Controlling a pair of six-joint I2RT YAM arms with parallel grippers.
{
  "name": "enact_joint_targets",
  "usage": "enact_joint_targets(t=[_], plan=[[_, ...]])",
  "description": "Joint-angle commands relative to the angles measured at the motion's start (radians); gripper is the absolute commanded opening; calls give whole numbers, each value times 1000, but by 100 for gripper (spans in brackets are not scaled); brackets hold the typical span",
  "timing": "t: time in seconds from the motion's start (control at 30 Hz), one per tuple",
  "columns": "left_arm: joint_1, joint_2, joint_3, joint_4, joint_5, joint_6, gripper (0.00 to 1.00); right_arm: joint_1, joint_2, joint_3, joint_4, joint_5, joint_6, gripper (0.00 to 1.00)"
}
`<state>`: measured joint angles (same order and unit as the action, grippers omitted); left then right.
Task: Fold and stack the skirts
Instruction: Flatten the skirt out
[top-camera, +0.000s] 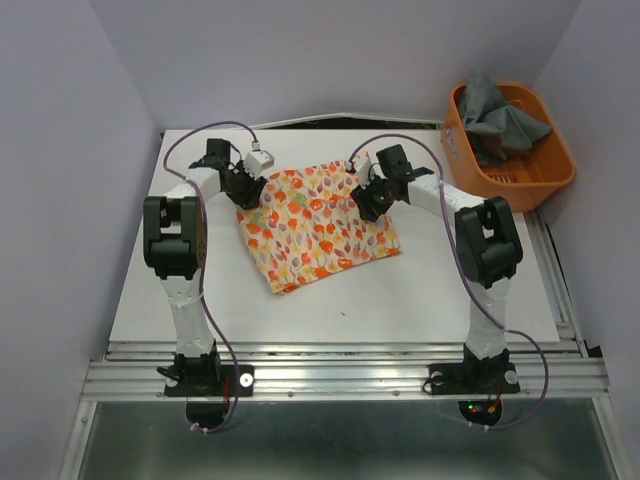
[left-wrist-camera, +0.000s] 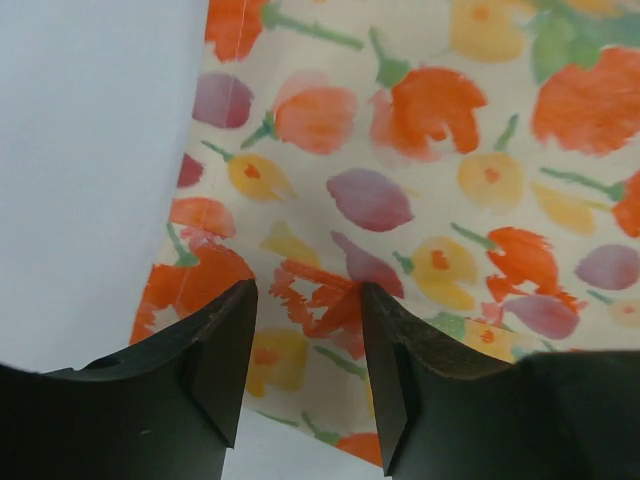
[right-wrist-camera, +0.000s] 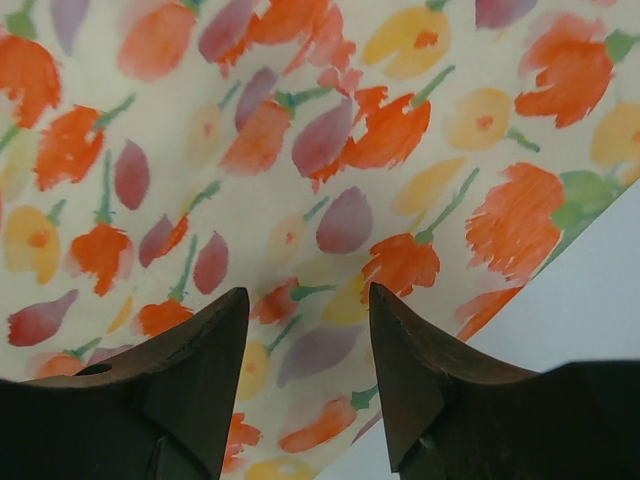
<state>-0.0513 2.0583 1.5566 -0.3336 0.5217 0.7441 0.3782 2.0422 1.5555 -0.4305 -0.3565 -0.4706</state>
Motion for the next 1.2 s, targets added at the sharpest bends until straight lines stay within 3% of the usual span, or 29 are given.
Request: enact_joint_targets(t=[0.0, 0.23, 0.37, 0.47, 0.5, 0.6, 0.7, 0.73, 0.83, 0.97, 1.03, 1.17], plan=[[-7, 25, 48, -11, -97, -94, 54, -7, 73, 38, 6, 123, 21, 56], [-44, -32, -163, -131, -130, 55, 39, -7, 255, 228, 61, 191, -49, 56], [-157, -183, -348, -151, -129, 97, 34, -7, 363, 392, 76, 208, -83, 57], [-258, -285, -414, -154, -34, 48, 46, -7, 388, 497, 82, 208, -108, 59], [-271, -309, -415, -141, 10, -33, 57, -7, 374, 503, 76, 203, -131, 60], [-263, -395, -369, -113, 63, -138, 80, -7, 213, 387, 70, 153, -195, 61], [-213, -484, -319, -133, 96, -118, 86, -7, -20, 172, 35, 78, -265, 61], [-202, -506, -311, -149, 100, -83, 86, -7, -77, 122, 21, 59, -270, 61], [-193, -620, -367, -263, 97, 288, 85, -7, -270, -38, -64, -2, -347, 61], [-208, -731, -541, -329, 52, 536, 82, -7, -463, -210, -197, -125, -476, 60], [-235, -770, -617, -296, 9, 573, 82, -7, -560, -285, -246, -144, -540, 57], [-294, -823, -815, -145, -69, 584, 76, 34, -678, -543, -191, -136, -595, 55]])
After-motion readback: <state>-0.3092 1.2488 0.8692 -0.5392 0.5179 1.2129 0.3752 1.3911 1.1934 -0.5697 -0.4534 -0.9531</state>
